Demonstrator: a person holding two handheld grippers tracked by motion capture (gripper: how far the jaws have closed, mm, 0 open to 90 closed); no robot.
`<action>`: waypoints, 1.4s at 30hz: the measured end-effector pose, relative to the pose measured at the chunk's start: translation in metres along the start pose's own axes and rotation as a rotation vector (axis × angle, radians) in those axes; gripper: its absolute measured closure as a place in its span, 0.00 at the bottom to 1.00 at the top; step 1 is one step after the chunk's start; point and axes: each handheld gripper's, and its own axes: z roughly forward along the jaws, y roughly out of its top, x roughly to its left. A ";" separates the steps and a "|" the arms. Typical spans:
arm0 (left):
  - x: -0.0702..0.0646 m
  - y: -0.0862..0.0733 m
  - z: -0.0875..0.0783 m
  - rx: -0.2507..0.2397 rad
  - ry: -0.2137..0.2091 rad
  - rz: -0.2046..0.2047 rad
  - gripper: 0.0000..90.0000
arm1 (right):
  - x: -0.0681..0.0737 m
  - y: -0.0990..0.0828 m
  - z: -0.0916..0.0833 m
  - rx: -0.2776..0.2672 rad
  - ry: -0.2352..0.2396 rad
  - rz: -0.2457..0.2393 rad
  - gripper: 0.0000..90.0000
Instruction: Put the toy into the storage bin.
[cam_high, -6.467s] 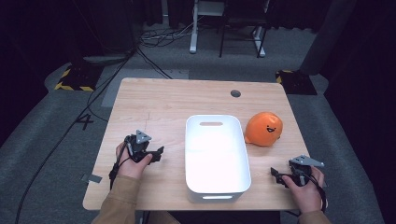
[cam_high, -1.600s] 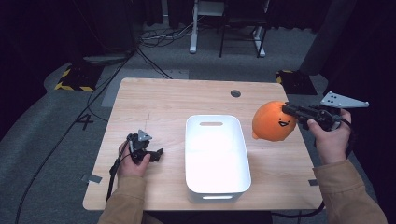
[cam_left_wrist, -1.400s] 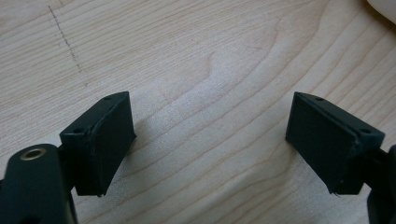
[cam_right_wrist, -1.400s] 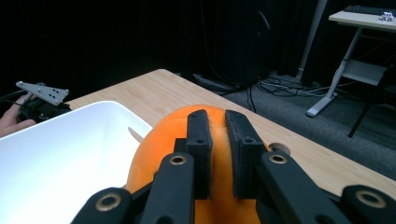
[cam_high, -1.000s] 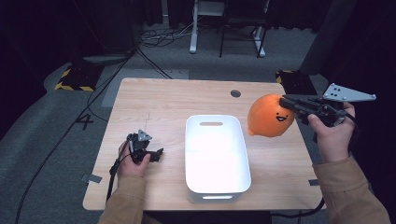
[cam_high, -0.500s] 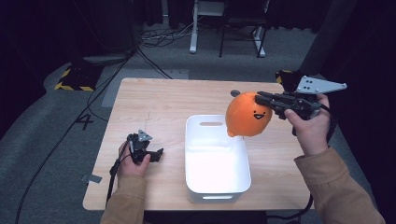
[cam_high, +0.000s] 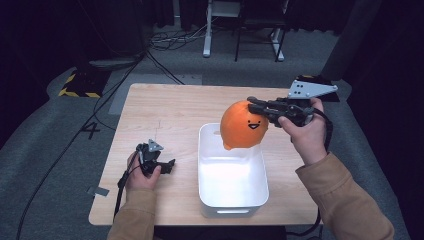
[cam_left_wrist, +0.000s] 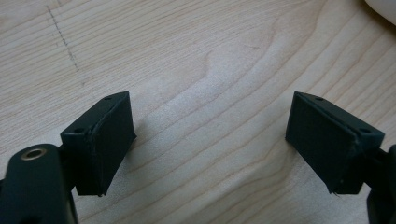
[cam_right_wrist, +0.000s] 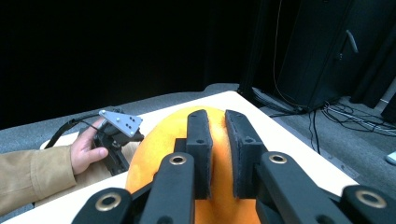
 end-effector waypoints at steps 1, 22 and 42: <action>0.000 0.000 0.000 -0.001 -0.003 0.000 0.17 | 0.002 0.001 0.005 -0.001 0.000 -0.001 0.90; 0.000 0.000 0.000 -0.001 -0.002 -0.003 0.17 | 0.021 -0.009 0.061 0.053 0.031 0.020 0.90; 0.000 0.000 0.000 0.001 -0.002 -0.001 0.17 | 0.024 -0.040 0.085 0.184 0.041 0.022 0.90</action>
